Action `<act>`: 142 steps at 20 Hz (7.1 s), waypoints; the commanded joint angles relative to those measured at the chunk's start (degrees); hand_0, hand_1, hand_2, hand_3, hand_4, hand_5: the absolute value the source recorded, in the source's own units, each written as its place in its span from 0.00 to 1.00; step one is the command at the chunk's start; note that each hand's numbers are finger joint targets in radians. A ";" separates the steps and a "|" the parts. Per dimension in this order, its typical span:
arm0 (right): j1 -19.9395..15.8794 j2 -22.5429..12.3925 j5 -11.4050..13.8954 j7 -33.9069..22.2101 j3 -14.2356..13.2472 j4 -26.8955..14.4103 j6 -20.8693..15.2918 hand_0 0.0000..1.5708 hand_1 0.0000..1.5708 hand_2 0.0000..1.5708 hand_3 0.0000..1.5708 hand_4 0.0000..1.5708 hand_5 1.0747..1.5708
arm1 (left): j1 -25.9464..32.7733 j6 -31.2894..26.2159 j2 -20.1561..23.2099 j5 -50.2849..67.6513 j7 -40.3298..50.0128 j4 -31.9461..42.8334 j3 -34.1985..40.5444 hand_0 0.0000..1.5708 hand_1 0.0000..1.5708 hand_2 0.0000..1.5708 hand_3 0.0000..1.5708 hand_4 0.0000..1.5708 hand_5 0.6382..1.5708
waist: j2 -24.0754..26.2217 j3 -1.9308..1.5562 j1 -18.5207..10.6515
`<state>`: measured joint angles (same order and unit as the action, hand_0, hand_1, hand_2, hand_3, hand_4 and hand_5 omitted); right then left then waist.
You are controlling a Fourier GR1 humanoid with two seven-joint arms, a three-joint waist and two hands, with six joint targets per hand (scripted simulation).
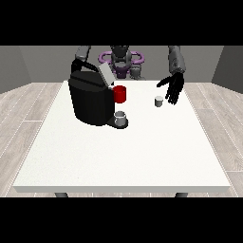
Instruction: Insert the coffee pod into the coffee machine and close the lid
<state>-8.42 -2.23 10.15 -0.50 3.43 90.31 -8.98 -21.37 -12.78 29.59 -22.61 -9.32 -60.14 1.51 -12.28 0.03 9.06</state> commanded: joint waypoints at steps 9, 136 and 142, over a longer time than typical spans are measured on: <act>-2.78 2.16 -0.73 -0.32 -0.42 -7.28 -0.99 0.00 0.00 0.00 0.00 0.00 1.00 | -6.32 12.57 -3.43 -13.01 -4.63 8.42 -3.55 0.57 0.57 0.61 0.52 0.24 1.00 | -1.12 -0.02 -1.36; -18.46 -1.56 0.29 -1.58 -4.94 -13.97 -2.15 0.00 0.00 0.00 0.00 0.00 1.00 | -52.03 -0.09 -3.01 -25.01 -2.75 24.69 5.71 0.79 0.79 0.77 0.61 0.00 1.00 | -8.77 -0.04 10.59; -17.41 -2.88 -0.08 -0.67 -5.91 -14.50 -1.39 0.00 0.00 0.00 0.00 0.09 1.00 | -51.03 0.99 -1.78 -26.75 -4.18 24.54 4.80 0.80 0.80 0.77 0.60 0.00 1.00 | -8.99 -0.04 10.85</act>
<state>-27.17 -4.53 10.19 -2.13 -2.36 75.79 -11.00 -73.13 -14.07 28.45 -48.49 -13.37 -36.00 6.57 -21.12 -0.06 19.18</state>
